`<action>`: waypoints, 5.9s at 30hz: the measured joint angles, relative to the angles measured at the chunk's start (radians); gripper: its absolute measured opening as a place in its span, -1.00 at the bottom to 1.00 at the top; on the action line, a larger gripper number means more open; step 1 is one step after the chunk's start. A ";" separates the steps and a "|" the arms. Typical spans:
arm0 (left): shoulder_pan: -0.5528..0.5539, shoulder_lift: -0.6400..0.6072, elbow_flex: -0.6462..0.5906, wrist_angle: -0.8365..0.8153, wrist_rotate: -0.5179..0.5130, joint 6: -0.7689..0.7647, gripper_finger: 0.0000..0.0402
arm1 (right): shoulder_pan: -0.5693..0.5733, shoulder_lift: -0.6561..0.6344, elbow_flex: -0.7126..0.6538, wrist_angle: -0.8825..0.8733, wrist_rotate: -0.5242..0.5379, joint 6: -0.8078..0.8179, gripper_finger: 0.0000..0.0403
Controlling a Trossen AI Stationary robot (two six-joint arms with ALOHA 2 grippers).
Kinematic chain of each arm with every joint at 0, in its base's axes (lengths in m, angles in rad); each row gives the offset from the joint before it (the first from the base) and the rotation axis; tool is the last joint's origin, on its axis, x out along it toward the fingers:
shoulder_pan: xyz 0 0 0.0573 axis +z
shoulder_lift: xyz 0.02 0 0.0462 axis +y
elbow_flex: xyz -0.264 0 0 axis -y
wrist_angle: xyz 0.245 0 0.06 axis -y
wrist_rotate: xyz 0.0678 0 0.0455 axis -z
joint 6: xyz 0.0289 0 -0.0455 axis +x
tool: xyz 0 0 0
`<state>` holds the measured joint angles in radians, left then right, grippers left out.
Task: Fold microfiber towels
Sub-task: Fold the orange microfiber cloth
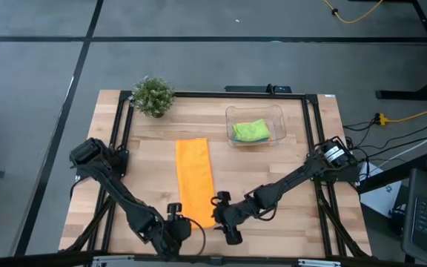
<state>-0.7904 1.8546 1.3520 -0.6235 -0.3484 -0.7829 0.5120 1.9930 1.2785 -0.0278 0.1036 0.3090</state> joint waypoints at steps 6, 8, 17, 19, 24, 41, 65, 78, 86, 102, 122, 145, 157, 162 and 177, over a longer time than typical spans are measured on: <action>0.024 0.029 -0.064 0.114 0.051 0.005 -0.16 | -0.003 0.025 0.000 -0.002 0.000 -0.044 0.04; 0.032 0.039 -0.068 0.118 0.033 0.005 -0.16 | 0.003 0.031 0.000 -0.007 0.001 -0.060 0.04; 0.046 0.065 -0.066 0.125 -0.003 0.034 -0.16 | 0.019 0.104 0.001 0.015 0.000 -0.133 0.04; 0.046 0.090 -0.066 0.147 0.030 0.033 -0.16 | 0.019 0.118 0.001 0.012 0.001 -0.132 0.04; 0.042 0.133 -0.066 0.177 0.043 0.033 -0.16 | 0.020 0.131 0.001 -0.001 0.001 -0.131 0.04; 0.040 0.195 -0.061 0.168 -0.007 0.053 -0.18 | 0.020 0.130 0.003 -0.037 0.009 -0.127 0.04; 0.041 0.198 -0.065 0.135 -0.045 -0.056 -1.00 | 0.030 0.130 0.002 -0.068 0.080 0.048 -0.96; 0.038 0.197 0.161 0.083 0.033 -0.108 -1.00 | 0.048 0.108 0.179 -0.302 -0.158 0.184 -0.99; 0.036 0.195 0.359 0.064 0.038 -0.109 -1.00 | 0.086 0.105 0.440 -0.596 -0.301 0.232 -0.99; 0.044 0.193 0.516 -0.401 -0.075 -0.108 -1.00 | 0.077 0.103 0.614 -0.900 0.099 0.158 -1.00; 0.157 0.190 0.489 -0.788 -0.118 -0.031 -1.00 | -0.123 0.103 0.613 -0.951 0.223 -0.010 -1.00; 0.268 0.190 0.257 -0.705 -0.201 0.145 -1.00 | -0.245 0.113 0.399 -0.759 0.258 -0.078 -1.00; 0.302 0.191 0.201 -0.641 -0.161 0.192 -1.00 | -0.292 0.110 0.401 -0.738 0.209 -0.079 -0.80; 0.320 0.191 0.201 -0.641 -0.121 0.186 -0.89 | -0.293 0.110 0.401 -0.740 0.209 -0.080 -0.61; 0.346 0.191 0.205 -0.757 -0.203 0.169 -0.45 | -0.295 0.107 0.417 -0.815 0.123 0.001 -0.36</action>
<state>-0.4445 2.0454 1.5575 -1.3802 -0.5510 -0.6140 0.2169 2.1000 1.6954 -0.8425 0.2268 0.3097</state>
